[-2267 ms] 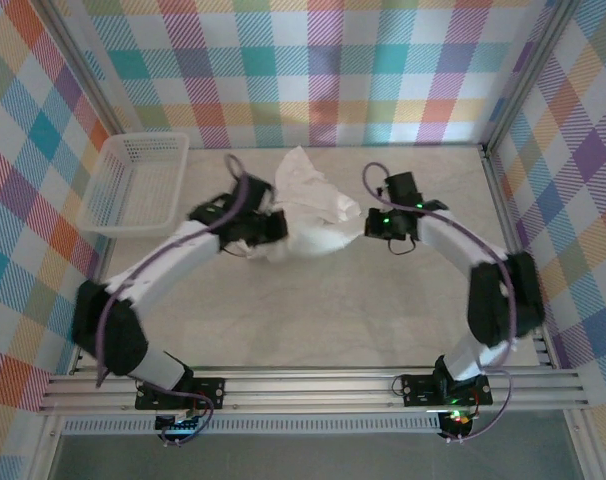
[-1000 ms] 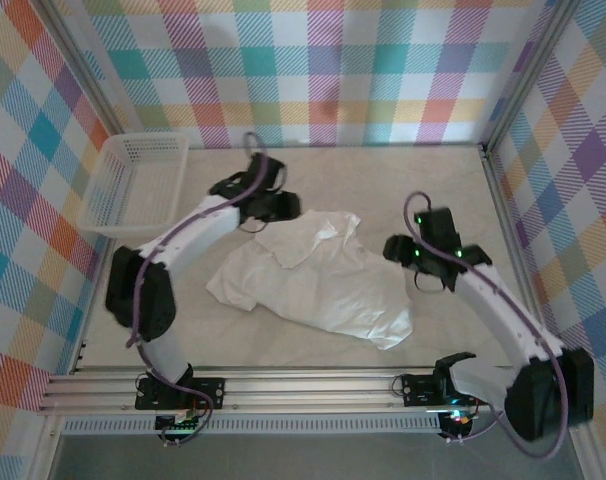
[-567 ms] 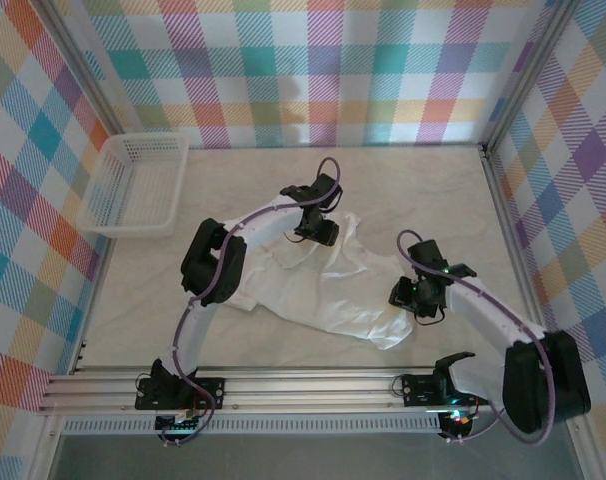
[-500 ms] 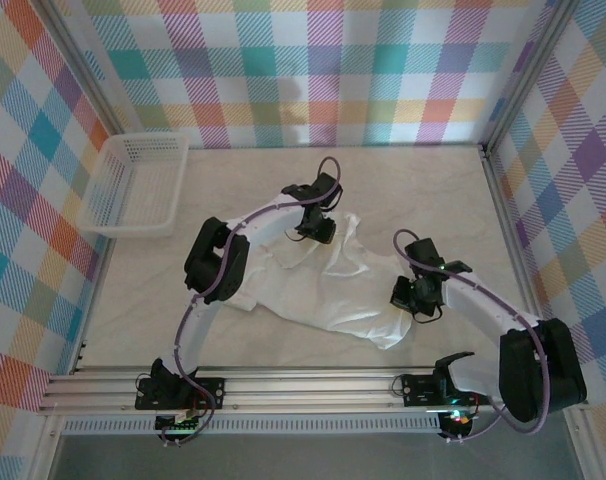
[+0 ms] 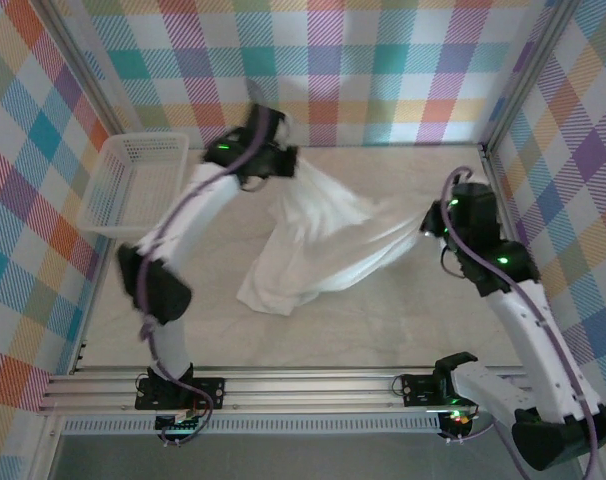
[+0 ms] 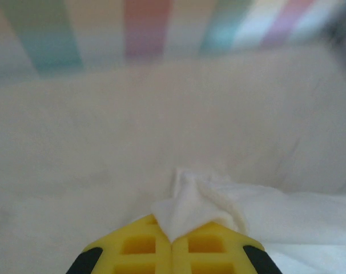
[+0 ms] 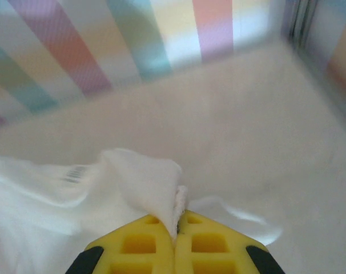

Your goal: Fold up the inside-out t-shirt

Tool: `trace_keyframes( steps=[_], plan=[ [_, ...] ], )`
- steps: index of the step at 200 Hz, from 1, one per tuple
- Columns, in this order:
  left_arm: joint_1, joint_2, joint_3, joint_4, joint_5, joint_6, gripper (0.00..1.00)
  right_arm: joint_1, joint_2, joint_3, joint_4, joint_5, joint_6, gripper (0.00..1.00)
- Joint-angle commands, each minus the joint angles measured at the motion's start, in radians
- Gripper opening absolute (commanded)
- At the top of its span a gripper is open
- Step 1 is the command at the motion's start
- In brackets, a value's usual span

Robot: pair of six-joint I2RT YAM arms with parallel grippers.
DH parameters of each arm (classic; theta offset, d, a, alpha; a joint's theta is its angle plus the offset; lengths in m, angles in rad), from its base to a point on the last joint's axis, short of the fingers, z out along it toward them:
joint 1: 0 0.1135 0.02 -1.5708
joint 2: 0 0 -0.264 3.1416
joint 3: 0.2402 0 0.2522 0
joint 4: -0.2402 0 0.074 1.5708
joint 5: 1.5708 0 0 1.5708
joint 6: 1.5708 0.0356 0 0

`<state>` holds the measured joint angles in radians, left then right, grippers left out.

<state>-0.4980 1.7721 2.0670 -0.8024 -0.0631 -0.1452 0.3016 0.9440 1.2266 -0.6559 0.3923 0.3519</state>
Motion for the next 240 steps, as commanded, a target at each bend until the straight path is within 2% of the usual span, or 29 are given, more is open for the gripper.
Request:
trace_keyframes(
  steps=[1, 27, 59, 97, 127, 150, 162, 189, 219, 224, 231, 240],
  plan=[
    [-0.013, -0.261, 0.034, 0.052, -0.043, 0.009, 0.00, 0.001, -0.047, 0.120, 0.090, 0.092, -0.203, 0.00],
    [-0.012, -0.437, 0.008, 0.131, -0.039, 0.014, 0.00, 0.002, -0.081, 0.255, 0.126, 0.030, -0.260, 0.00],
    [-0.012, -0.543, 0.015, 0.172, 0.006, -0.002, 0.00, 0.001, -0.088, 0.421, 0.139, -0.069, -0.271, 0.00],
    [-0.013, -0.551, 0.032, 0.166, 0.048, -0.024, 0.00, 0.001, -0.037, 0.576, 0.155, -0.127, -0.286, 0.00],
    [-0.012, -0.496, 0.031, 0.144, -0.001, -0.010, 0.00, 0.000, 0.081, 0.641, 0.124, -0.090, -0.293, 0.00],
    [-0.008, -0.403, 0.031, 0.142, -0.085, 0.023, 0.00, -0.001, 0.189, 0.625, 0.143, -0.040, -0.293, 0.00],
    [0.025, -0.333, 0.028, 0.157, -0.106, 0.014, 0.00, -0.005, 0.268, 0.642, 0.153, -0.053, -0.315, 0.00],
    [0.139, -0.116, 0.049, 0.198, -0.048, -0.060, 0.00, -0.061, 0.493, 0.682, 0.174, -0.116, -0.311, 0.00],
    [0.219, 0.227, 0.156, 0.196, 0.032, -0.130, 0.00, -0.148, 0.772, 0.724, 0.183, -0.160, -0.287, 0.00],
    [0.224, 0.286, 0.189, 0.198, 0.049, -0.130, 0.08, -0.165, 0.820, 0.740, 0.185, -0.172, -0.286, 0.00],
    [0.227, 0.362, 0.244, 0.193, 0.064, -0.115, 0.20, -0.186, 0.890, 0.776, 0.176, -0.199, -0.290, 0.14],
    [0.230, 0.442, 0.329, 0.173, 0.065, -0.098, 0.33, -0.214, 0.986, 0.879, 0.108, -0.261, -0.291, 0.42]
  ],
)
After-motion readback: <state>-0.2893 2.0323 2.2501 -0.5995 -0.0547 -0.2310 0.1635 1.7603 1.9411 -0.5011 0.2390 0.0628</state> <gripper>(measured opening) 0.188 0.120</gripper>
